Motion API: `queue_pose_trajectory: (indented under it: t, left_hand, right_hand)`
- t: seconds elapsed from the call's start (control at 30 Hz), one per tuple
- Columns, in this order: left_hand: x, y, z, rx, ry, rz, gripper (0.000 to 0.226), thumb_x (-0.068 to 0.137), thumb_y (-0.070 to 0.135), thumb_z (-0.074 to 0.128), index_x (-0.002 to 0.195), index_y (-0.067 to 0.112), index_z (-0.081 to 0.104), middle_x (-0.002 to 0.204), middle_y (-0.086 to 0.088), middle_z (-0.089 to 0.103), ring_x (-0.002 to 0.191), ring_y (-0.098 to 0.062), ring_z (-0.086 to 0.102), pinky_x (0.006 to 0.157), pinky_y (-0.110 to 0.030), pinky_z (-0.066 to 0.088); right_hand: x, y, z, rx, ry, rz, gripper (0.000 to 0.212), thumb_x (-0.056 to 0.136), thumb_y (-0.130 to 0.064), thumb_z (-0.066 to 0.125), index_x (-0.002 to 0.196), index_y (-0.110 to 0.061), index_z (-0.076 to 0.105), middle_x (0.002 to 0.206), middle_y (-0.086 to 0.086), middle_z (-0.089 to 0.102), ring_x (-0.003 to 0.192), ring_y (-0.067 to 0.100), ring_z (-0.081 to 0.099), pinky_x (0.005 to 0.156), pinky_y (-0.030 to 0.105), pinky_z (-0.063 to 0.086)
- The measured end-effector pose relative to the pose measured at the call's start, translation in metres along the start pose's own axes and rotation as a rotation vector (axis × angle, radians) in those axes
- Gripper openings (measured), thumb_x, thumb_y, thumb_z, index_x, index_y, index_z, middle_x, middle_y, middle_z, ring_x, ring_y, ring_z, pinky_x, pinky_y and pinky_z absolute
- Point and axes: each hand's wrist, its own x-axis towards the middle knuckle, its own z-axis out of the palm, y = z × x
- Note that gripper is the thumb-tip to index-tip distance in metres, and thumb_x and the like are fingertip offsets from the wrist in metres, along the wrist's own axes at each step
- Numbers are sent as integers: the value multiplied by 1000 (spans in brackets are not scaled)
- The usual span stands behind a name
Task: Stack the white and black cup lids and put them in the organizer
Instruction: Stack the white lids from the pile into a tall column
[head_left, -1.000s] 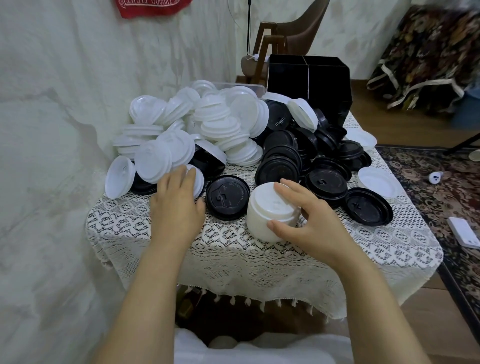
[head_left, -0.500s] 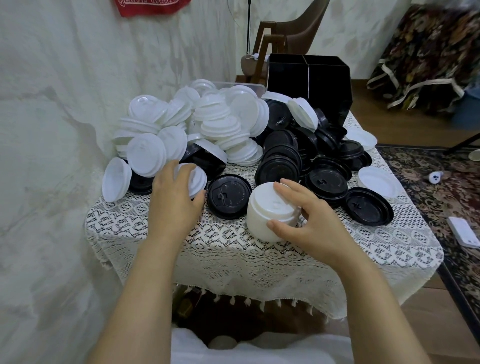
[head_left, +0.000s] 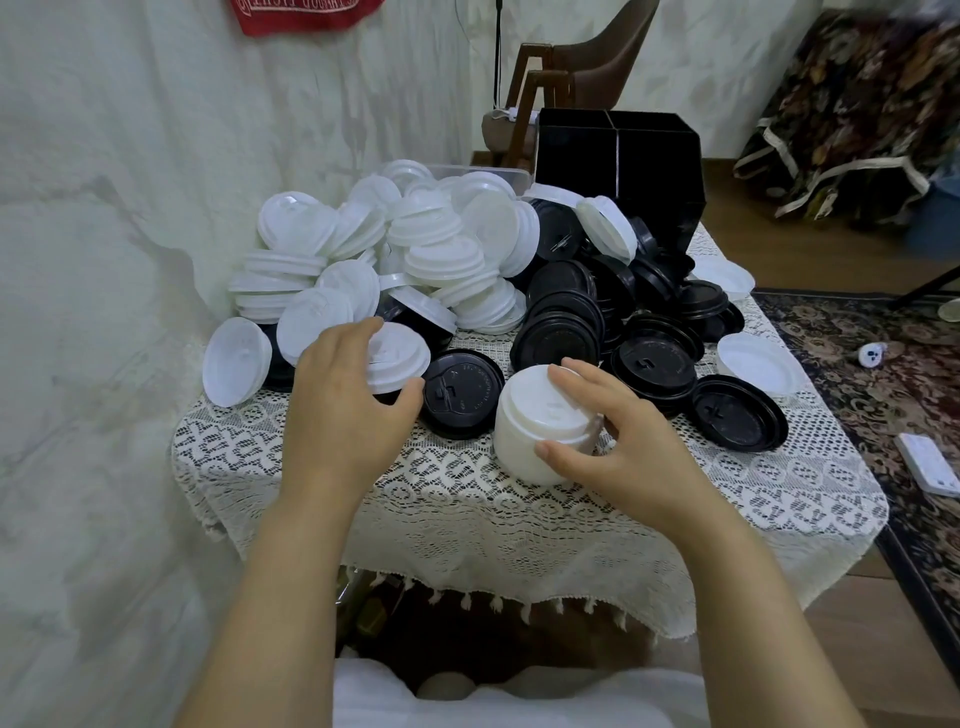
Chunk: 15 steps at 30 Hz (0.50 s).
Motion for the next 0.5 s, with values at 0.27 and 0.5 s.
queue_pose_trajectory:
  t: [0.27,0.5]
  left_hand:
    - [-11,36,13,-143,-2,92,66,77,37,71,132,4,55,131,-5,52,124,-18,45,102,-18,30]
    - [-23,62,26,-229,-82,171,67,77,39,68,132,3,55,132,-2,50,123,-11,42,103,-3,22]
  right_hand:
    - [0,2,-1,-18,10,-29,71,80,-29,78,143,-34,45,149,-26,32,125,-19,26,84,-12,20]
    - [-4,-4,-6,87,47,-130,74,84,-41,72,147,-37,35,154,-25,28,139,-13,22,111,8,24]
